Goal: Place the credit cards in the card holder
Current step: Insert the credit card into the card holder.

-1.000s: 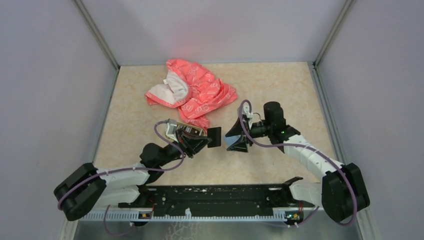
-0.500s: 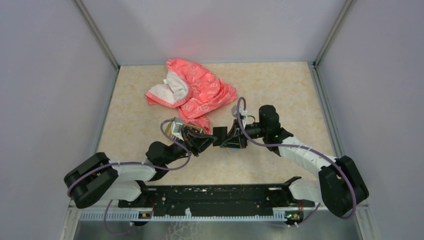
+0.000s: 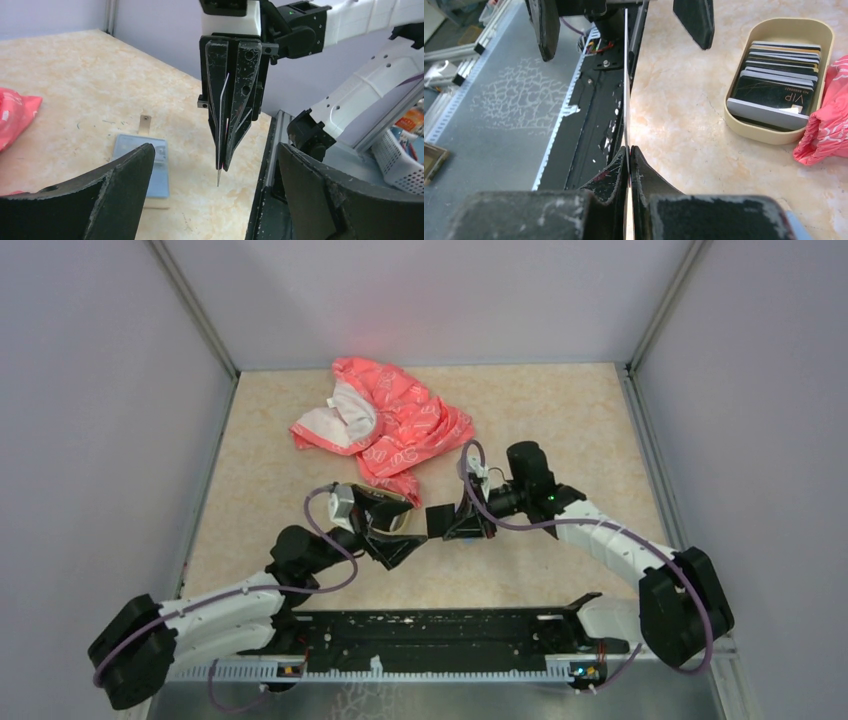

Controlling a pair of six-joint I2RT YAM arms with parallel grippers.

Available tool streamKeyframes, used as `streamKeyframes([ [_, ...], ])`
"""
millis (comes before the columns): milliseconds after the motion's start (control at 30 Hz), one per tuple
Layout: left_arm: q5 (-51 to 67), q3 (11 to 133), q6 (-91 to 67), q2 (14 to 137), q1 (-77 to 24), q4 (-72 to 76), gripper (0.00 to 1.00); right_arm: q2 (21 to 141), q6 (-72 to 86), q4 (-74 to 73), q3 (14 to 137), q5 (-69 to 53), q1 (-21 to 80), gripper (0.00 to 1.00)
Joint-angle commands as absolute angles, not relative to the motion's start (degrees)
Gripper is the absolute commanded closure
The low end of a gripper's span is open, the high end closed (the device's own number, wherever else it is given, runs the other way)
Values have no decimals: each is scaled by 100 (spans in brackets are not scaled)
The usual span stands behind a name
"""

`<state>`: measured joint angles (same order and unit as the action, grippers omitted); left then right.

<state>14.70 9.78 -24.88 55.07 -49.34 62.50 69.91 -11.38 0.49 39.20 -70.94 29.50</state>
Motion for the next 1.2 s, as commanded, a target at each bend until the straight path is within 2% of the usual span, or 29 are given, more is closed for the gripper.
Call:
streamKeyframes([
  [0, 1995, 1556, -1476, 4817, -4831, 3783, 1, 7044, -2565, -1265, 4359, -7296, 3066, 100],
  [133, 2388, 2189, -1155, 4866, -4606, 2317, 4, 7107, -2975, -1639, 4447, -7151, 3214, 100],
  [333, 3201, 3087, -879, 5743, -4322, 1349, 28, 7163, -3316, -1904, 4509, -6935, 3316, 100],
  [500, 3817, 3431, -838, 6110, -4280, 1228, 38, 7211, -3399, -2001, 4543, -6793, 3369, 100],
  [733, 4266, 3673, -883, 6439, -4280, 1295, 43, 7249, -3437, -2063, 4570, -6699, 3410, 100],
  [900, 4518, 3906, -814, 6702, -4280, 1209, 51, 7284, -3483, -2116, 4588, -6639, 3426, 100],
  [1067, 4559, 4051, -726, 6805, -4280, 1068, 52, 7333, -3582, -2225, 4631, -6579, 3454, 100],
  [1167, 4559, 4052, -696, 6749, -4272, 1000, 64, 7349, -3616, -2273, 4648, -6557, 3456, 100],
])
